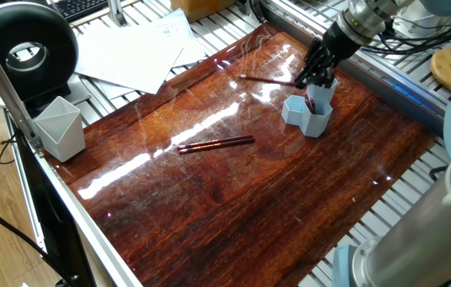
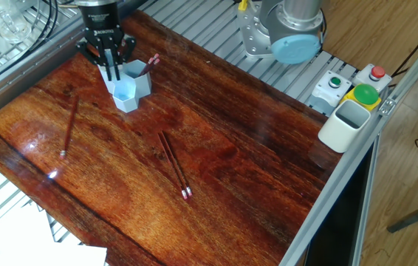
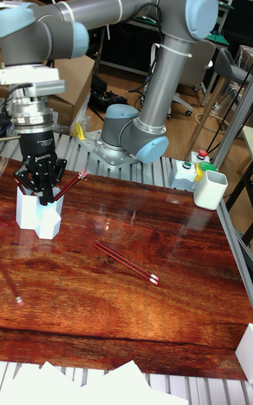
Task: Put the pen into the pen holder
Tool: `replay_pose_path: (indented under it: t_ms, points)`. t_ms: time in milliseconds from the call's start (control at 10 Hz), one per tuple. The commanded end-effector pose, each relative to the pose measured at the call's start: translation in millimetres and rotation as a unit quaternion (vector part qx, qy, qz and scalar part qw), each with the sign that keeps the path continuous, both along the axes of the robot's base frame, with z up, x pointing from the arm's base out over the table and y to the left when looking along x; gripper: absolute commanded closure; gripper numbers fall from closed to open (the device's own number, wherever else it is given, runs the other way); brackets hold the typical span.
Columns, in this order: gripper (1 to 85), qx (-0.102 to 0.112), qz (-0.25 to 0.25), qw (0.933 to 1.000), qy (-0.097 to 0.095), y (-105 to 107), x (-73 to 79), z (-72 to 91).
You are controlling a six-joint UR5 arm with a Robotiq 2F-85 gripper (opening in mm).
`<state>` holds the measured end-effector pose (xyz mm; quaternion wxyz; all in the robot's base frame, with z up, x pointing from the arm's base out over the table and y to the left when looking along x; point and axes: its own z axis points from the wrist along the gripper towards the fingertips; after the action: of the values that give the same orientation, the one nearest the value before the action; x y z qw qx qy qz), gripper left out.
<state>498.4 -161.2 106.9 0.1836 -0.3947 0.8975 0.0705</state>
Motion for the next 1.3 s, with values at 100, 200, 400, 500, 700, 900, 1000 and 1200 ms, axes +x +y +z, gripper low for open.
replay_pose_path:
  t_ms: [100,200,400,500,700,900,1000,1200]
  points:
    - [66.0,-0.088,-0.027,0.9955,0.023,-0.7,26.9,18.0]
    - [70.7,-0.106,-0.03,0.9936,0.025,1.9,35.3,19.1]
    - [84.7,-0.147,-0.039,0.9882,0.022,-2.6,53.0,17.5]
    - [84.7,-0.165,-0.043,0.985,0.026,-1.7,59.8,16.8]
    - [84.7,-0.224,-0.054,0.9723,0.042,-32.8,50.5,18.9]
    - [84.7,-0.252,-0.051,0.9646,0.058,-46.9,41.5,20.3]
    - [84.7,-0.263,-0.025,0.9625,0.063,-49.4,38.6,20.5]
    - [84.7,-0.304,0.031,0.9496,0.068,-64.9,36.1,24.7]
